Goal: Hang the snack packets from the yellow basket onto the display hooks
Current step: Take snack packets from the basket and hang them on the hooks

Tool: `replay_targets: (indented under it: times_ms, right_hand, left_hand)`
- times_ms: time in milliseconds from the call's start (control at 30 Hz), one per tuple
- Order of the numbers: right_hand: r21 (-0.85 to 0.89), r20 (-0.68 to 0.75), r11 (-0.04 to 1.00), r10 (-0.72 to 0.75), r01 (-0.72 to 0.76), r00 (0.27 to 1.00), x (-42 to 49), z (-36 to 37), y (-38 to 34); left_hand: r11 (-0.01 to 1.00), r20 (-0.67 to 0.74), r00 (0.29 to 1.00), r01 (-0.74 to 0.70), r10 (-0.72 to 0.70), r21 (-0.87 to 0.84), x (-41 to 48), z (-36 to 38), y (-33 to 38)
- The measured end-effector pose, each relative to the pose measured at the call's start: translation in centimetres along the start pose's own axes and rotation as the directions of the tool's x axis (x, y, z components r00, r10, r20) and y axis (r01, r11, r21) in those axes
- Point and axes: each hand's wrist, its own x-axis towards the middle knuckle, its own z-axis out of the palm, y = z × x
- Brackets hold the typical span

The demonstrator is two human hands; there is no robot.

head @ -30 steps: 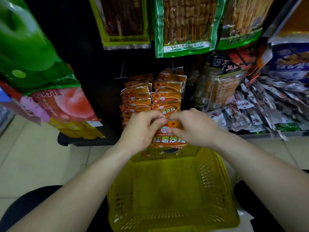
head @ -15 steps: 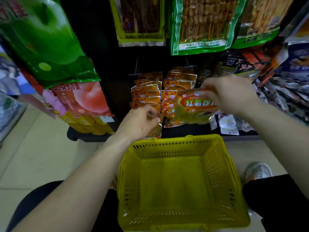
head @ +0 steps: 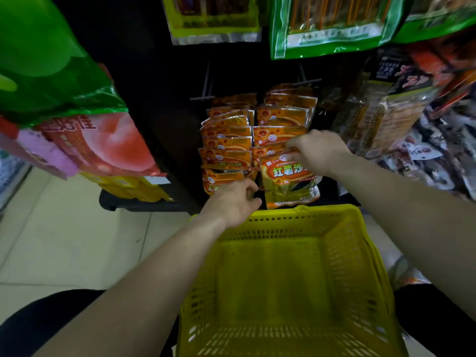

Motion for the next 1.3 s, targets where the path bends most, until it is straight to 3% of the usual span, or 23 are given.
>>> replay_targets:
  times_ms: [300, 700, 800, 933, 1167, 1300]
  right_hand:
    - [0.09, 0.067, 0.995, 0.045, -0.051, 0.997, 3.7, 4.8, 0.7]
    - [0.099, 0.063, 0.985, 0.138, -0.144, 0.988, 4.0, 5.9, 0.8]
    - [0.126, 0.116, 0.977, 0.159, -0.173, 0.981, 3.3, 5.4, 1.1]
    - [0.199, 0.146, 0.97, 0.115, -0.143, 0.983, 1.8, 2.0, 1.4]
    - [0.244, 0.1, 0.97, -0.015, -0.01, 0.995, -3.3, -10.3, 0.0]
    - [0.312, 0.049, 0.949, -0.053, 0.035, 0.997, -8.4, -14.6, -1.8]
  left_hand:
    - [0.997, 0.15, 0.987, 0.067, -0.061, -0.034, 7.6, 7.1, 0.7]
    - [0.986, 0.092, 0.988, 0.13, -0.12, -0.109, 8.5, 8.4, -1.9]
    - [0.981, 0.054, 0.991, 0.132, -0.125, -0.144, 7.7, 7.7, -2.0]
    - [0.978, -0.016, 0.995, 0.091, -0.095, -0.185, 6.0, 5.6, -1.2]
    - [0.979, -0.249, 0.968, -0.036, -0.015, -0.2, -0.5, -2.2, 2.1]
    - [0.935, -0.242, 0.957, -0.227, 0.162, -0.272, -5.8, -5.7, 4.4]
